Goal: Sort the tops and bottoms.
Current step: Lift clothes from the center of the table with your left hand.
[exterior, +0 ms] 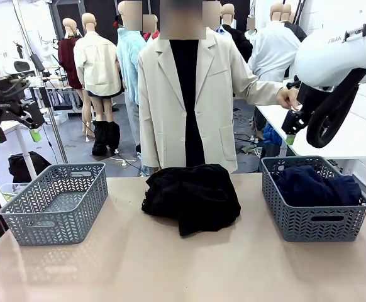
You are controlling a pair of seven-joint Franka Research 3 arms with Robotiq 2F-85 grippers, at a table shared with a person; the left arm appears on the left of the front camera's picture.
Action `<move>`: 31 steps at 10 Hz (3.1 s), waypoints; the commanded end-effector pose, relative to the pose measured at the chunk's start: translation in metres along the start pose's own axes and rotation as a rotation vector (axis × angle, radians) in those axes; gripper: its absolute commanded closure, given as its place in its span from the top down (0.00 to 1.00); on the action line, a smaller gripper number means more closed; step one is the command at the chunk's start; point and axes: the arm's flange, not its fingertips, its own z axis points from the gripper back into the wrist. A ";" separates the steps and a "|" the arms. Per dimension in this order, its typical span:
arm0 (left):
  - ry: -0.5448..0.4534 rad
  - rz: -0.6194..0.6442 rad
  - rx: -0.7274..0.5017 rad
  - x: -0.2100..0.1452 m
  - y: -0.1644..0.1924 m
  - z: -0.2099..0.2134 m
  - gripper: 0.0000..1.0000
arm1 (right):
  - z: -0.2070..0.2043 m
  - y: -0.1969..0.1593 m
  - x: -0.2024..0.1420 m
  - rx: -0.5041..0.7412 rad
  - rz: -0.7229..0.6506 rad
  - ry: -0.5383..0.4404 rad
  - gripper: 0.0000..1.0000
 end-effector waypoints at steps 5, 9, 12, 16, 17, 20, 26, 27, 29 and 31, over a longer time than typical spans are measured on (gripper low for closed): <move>-0.011 0.020 -0.010 0.002 0.000 0.002 1.00 | -0.009 -0.001 -0.001 0.003 -0.003 0.017 1.00; -0.011 0.020 -0.010 0.002 0.000 0.002 1.00 | 0.013 -0.150 -0.014 -0.162 -0.254 -0.023 1.00; -0.011 0.020 -0.010 0.002 0.000 0.002 1.00 | 0.021 -0.237 -0.052 -0.189 -0.458 -0.028 1.00; -0.015 -0.140 -0.054 0.013 -0.035 0.000 1.00 | 0.023 -0.257 -0.071 -0.197 -0.442 -0.010 1.00; -0.014 -0.293 -0.072 0.026 -0.076 -0.001 1.00 | 0.023 -0.257 -0.071 -0.197 -0.442 -0.010 1.00; 0.010 -0.685 -0.171 0.039 -0.196 -0.022 1.00 | 0.023 -0.257 -0.071 -0.197 -0.442 -0.010 1.00; -0.032 -0.896 -0.270 0.028 -0.267 -0.066 1.00 | 0.023 -0.257 -0.071 -0.197 -0.442 -0.010 1.00; -0.063 -0.976 -0.326 0.031 -0.283 -0.080 1.00 | 0.023 -0.257 -0.071 -0.197 -0.442 -0.010 1.00; -0.074 -1.139 -0.383 0.045 -0.315 -0.106 1.00 | 0.023 -0.257 -0.071 -0.197 -0.442 -0.010 1.00; -0.076 -1.317 -0.378 0.045 -0.353 -0.141 1.00 | 0.023 -0.257 -0.071 -0.197 -0.442 -0.010 1.00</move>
